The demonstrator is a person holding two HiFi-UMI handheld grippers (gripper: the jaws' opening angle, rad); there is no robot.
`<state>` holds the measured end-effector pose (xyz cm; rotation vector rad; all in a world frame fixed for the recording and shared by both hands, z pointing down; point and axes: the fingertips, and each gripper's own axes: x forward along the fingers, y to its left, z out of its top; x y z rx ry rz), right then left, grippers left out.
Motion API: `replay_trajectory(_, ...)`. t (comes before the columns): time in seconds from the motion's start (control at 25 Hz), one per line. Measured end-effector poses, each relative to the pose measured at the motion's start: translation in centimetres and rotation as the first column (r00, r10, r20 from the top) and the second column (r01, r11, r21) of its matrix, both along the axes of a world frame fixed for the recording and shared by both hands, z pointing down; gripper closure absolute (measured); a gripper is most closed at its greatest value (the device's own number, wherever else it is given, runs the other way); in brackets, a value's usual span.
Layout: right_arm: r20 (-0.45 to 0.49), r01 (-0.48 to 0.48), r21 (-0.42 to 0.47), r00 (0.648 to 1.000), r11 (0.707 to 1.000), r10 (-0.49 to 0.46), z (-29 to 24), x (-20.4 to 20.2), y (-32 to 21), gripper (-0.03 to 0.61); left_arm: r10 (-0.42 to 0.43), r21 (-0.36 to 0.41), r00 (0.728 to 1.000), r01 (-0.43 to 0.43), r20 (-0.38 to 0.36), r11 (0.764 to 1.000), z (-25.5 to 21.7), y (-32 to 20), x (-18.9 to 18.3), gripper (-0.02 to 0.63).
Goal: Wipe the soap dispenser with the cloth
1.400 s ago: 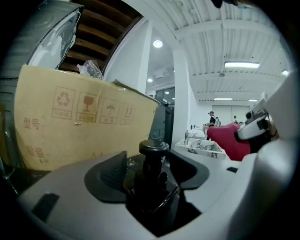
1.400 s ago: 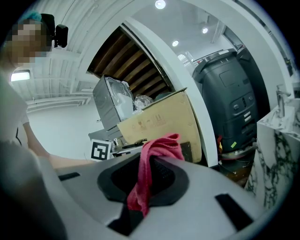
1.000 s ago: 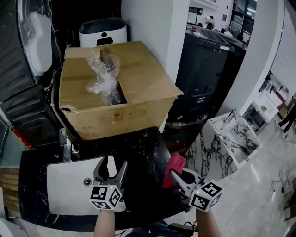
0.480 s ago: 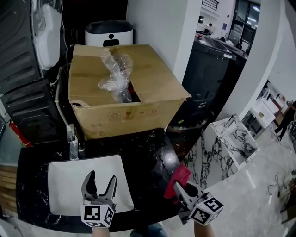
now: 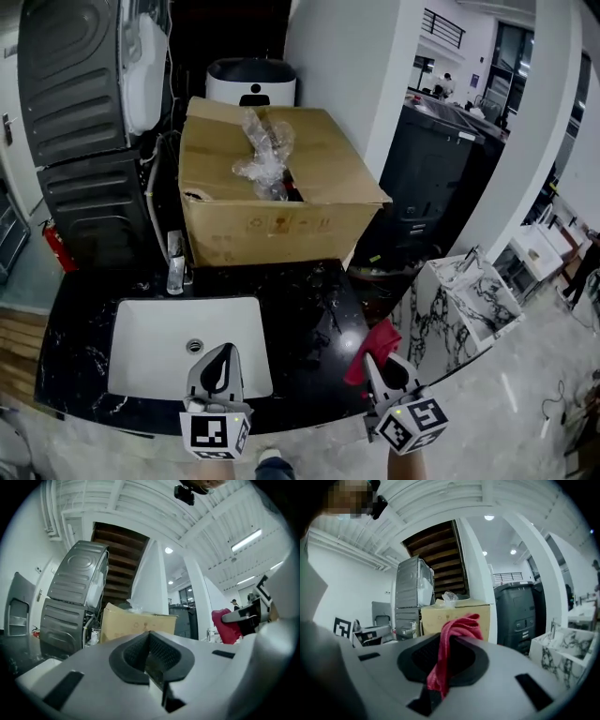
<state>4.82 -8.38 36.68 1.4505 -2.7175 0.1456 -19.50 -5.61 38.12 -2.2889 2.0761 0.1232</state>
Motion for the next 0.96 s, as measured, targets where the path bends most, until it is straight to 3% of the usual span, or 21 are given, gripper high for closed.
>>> replay_trajectory(0.24, -0.087, -0.002, 0.105, 0.996, 0.994, 0.011, -2.2, 2.2, 5.2, 0.528, 0.002, 0.03, 1.0, -0.003, 0.019, 1.0, -2.0, 5.6, 4.1, 0.601)
replay_trajectory(0.56, -0.025, -0.055, 0.14, 0.998, 0.989, 0.059, -4.0, 6.9, 12.3, 0.529, -0.011, 0.08, 0.999, 0.008, 0.035, 0.997, -5.5, 13.0, 7.5, 0.601)
replay_trajectory(0.96, -0.029, -0.025, 0.202, 0.999, 0.979, 0.032, -6.6, 8.3, 17.6, 0.529, -0.014, 0.133, 0.998, 0.007, 0.055, 0.991, -8.6, 18.3, 10.0, 0.601)
